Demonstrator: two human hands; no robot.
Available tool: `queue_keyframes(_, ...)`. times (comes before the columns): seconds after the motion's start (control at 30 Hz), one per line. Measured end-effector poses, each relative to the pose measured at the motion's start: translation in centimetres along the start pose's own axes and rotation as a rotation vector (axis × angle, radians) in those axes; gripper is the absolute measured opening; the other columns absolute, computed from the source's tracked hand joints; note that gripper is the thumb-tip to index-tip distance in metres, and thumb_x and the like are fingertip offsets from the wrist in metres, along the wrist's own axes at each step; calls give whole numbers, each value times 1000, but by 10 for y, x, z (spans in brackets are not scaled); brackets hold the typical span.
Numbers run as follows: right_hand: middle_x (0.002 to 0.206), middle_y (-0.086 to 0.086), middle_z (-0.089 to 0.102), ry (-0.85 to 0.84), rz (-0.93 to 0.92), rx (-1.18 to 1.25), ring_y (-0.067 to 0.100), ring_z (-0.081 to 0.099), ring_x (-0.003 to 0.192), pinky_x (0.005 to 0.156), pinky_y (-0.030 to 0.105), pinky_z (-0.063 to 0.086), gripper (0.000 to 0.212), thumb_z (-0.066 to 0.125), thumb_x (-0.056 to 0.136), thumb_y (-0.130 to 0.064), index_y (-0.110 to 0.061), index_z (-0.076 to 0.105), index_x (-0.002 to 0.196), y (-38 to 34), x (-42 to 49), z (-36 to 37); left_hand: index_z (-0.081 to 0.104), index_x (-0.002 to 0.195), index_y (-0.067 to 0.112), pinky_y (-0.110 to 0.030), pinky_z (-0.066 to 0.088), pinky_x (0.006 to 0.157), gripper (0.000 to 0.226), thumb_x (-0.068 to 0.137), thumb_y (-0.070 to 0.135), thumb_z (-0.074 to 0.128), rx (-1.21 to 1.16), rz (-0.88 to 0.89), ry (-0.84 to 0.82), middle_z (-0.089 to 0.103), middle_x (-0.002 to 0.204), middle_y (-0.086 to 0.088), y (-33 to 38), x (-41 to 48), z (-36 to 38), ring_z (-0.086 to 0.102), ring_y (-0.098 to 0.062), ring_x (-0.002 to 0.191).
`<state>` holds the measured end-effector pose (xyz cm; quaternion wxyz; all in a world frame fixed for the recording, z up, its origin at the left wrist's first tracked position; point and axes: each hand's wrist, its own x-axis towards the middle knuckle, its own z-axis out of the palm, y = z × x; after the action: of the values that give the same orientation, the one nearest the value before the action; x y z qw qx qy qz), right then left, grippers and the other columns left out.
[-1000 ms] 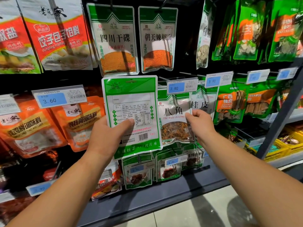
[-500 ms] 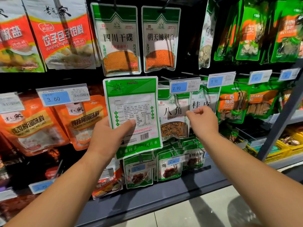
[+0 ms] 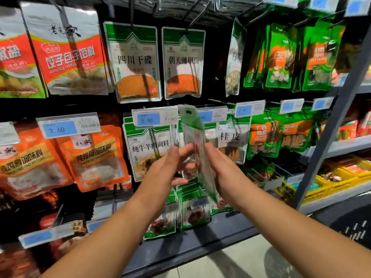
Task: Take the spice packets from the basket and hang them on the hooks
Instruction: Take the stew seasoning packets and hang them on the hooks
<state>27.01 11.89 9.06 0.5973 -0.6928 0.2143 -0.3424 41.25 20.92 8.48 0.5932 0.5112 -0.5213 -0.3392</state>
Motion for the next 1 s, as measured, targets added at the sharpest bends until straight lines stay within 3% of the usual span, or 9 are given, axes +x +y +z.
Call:
queue_keyframes(0.07,106,-8,76,-42,1,175,16,70,103,101,47,48,60,71,76,-74,-30,72,116,2,-4,-7,69,125,48,-41,47,98,70,80,85,29,33,-3,1,66,134,19,0,0,4,61,-9,126)
queue_keyframes(0.2,131,26,61,-75,25,392,38,61,111,99,53,50,83,83,68,-59,-11,66,133,-2,-11,-19,69,118,58,-47,41,108,54,90,76,26,92,3,-10,55,144,28,1,2,4,53,-5,132)
queue_keyframes(0.3,121,21,66,45,30,501,36,59,102,85,44,53,47,57,85,-47,-17,79,114,-5,-11,-21,67,125,54,-48,30,122,44,96,67,36,173,19,-54,45,149,35,2,2,2,39,1,143)
queue_keyframes(0.47,129,33,64,134,150,563,32,69,78,81,44,51,61,24,106,-40,-8,76,113,-4,-6,-33,72,121,46,-13,36,109,35,93,24,73,333,67,-3,40,153,33,-1,3,2,37,8,140)
queue_keyframes(0.57,132,43,54,202,200,557,29,58,61,72,42,49,55,30,105,-38,-7,76,107,-3,-6,-40,71,119,47,-32,43,113,40,87,24,80,369,45,77,41,151,28,-2,5,0,48,-7,136)
queue_keyframes(0.63,123,36,57,254,216,547,35,64,68,74,45,55,48,35,104,-37,-7,72,109,1,-4,-46,67,123,46,-36,45,111,47,85,24,82,388,19,145,50,140,18,-3,7,-2,54,-9,124)
queue_keyframes(0.77,137,32,59,336,254,503,55,56,124,99,75,44,47,47,99,-36,0,66,121,8,-2,-53,56,128,44,-32,56,94,59,84,15,83,177,-88,173,69,119,-3,-13,11,-7,72,-19,100)
queue_keyframes(0.87,111,21,74,339,266,449,37,76,87,74,50,61,40,44,105,-28,-5,77,101,8,-3,-56,59,130,35,-51,57,97,55,84,17,83,155,-137,152,75,104,-18,-25,16,-12,75,-30,98)
queue_keyframes(1.0,107,16,77,354,200,240,34,75,88,78,46,62,30,44,109,-22,-11,72,112,14,-1,-65,69,124,18,-41,61,83,48,80,26,87,215,-187,135,76,109,-11,-37,23,-10,74,-28,96)
